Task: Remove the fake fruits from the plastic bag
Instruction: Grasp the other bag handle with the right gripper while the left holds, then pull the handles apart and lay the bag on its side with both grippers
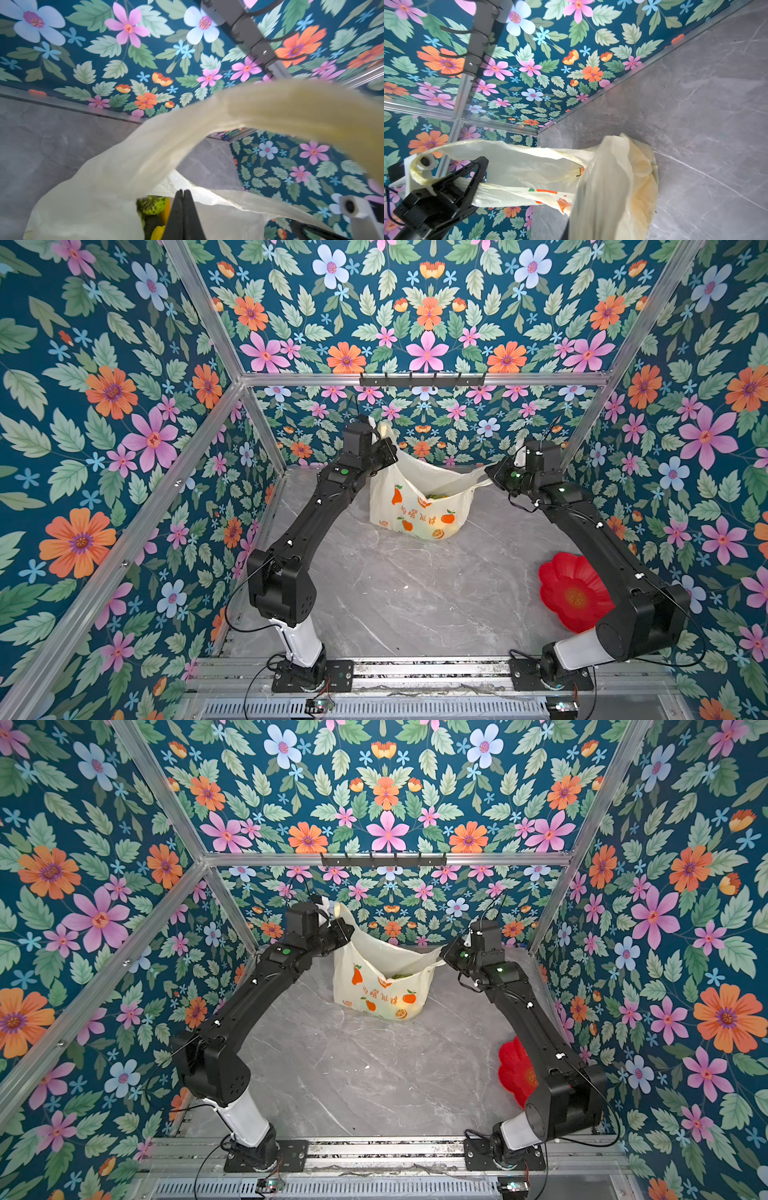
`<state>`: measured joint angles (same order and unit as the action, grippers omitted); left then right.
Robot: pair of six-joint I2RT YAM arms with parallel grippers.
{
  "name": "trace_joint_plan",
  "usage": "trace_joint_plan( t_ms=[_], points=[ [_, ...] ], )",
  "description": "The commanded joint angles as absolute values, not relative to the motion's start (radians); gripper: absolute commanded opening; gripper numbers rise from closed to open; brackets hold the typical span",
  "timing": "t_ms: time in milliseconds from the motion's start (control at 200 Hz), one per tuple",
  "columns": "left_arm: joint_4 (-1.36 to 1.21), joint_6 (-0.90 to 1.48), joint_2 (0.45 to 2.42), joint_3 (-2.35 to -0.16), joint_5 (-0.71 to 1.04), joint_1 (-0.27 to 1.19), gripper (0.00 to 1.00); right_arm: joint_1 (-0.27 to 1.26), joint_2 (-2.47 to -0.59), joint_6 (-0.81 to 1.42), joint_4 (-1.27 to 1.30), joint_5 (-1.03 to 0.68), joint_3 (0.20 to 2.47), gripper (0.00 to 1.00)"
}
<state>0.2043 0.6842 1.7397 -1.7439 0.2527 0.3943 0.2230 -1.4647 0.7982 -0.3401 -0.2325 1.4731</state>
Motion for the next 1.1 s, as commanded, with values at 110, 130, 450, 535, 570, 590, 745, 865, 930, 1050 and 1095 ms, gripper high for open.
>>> trace_joint_plan(
  t_ms=[110, 130, 450, 535, 570, 590, 745, 865, 930, 1050, 1095],
  points=[
    [-0.161, 0.778, 1.538, -1.414, 0.246, 0.392, 0.02, 0.224, -1.346, 0.743, -0.328, -0.209, 1.382, 0.00],
    [-0.190, 0.783, 1.515, -1.369, 0.241, 0.391, 0.02, 0.223, -1.335, 0.741, -0.322, -0.209, 1.364, 0.00],
    [-0.161, 0.860, 1.463, -0.948, 0.251, 0.294, 0.01, 0.239, -1.229, 0.748, -0.230, -0.231, 0.921, 0.00],
    [-0.148, 0.861, 1.496, -0.876, 0.248, 0.259, 0.00, 0.249, -1.239, 0.751, -0.227, -0.215, 0.838, 0.00],
    [-0.142, 0.851, 1.512, -0.861, 0.238, 0.253, 0.00, 0.254, -1.245, 0.750, -0.227, -0.206, 0.816, 0.00],
    [-0.136, 0.845, 1.520, -0.857, 0.233, 0.253, 0.00, 0.257, -1.247, 0.749, -0.227, -0.197, 0.804, 0.00],
    [-0.094, 0.846, 1.613, -0.864, 0.261, 0.226, 0.00, 0.263, -1.297, 0.742, -0.252, -0.124, 0.790, 0.00],
    [-0.070, 0.802, 1.594, -0.886, 0.240, 0.245, 0.05, 0.276, -1.315, 0.727, -0.257, -0.139, 0.837, 0.00],
    [-0.037, 0.771, 1.558, -0.891, 0.201, 0.261, 0.14, 0.294, -1.314, 0.713, -0.272, -0.114, 0.865, 0.00],
    [-0.010, 0.755, 1.488, -0.850, 0.176, 0.268, 0.38, 0.320, -1.324, 0.689, -0.293, -0.089, 0.901, 0.00],
    [-0.001, 0.755, 1.453, -0.822, 0.160, 0.270, 0.46, 0.322, -1.325, 0.691, -0.295, -0.087, 0.902, 0.00]
  ],
)
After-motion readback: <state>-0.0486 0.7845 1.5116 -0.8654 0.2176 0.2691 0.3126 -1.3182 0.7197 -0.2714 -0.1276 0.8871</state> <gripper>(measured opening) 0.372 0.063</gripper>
